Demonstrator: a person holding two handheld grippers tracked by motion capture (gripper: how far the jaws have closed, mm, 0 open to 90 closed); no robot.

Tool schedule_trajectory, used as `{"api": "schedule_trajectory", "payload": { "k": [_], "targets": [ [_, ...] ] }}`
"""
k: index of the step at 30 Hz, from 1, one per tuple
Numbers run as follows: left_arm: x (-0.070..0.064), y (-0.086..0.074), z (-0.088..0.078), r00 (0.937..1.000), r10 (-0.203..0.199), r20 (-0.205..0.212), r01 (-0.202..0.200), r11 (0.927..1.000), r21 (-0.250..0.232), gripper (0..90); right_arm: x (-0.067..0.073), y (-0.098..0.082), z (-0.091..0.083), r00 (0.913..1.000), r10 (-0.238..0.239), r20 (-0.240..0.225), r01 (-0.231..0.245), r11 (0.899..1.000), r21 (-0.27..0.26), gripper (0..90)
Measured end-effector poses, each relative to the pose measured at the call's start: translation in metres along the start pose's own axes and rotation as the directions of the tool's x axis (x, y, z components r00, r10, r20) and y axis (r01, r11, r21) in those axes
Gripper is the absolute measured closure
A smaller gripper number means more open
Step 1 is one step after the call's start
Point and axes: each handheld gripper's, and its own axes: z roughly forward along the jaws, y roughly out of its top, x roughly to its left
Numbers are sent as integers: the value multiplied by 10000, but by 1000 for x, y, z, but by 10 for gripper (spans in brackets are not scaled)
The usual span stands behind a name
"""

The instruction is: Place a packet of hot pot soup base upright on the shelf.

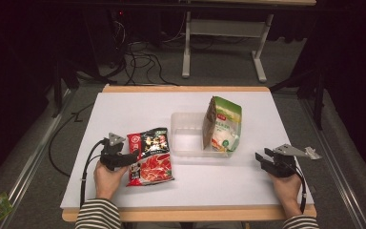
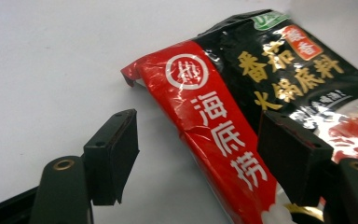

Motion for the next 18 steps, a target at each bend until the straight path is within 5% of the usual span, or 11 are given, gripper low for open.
{"api": "schedule_trajectory", "payload": {
  "k": [8,18],
  "targets": [
    [3,3,8,9993,-381,38,379,9989,264,480,3,0,0,9997,-242,76,242,9997,-86,536],
    [-1,1,5,9993,-362,-117,366,9984,424,709,5,0,0,9989,-439,177,438,9990,42,528]
  ]
}}
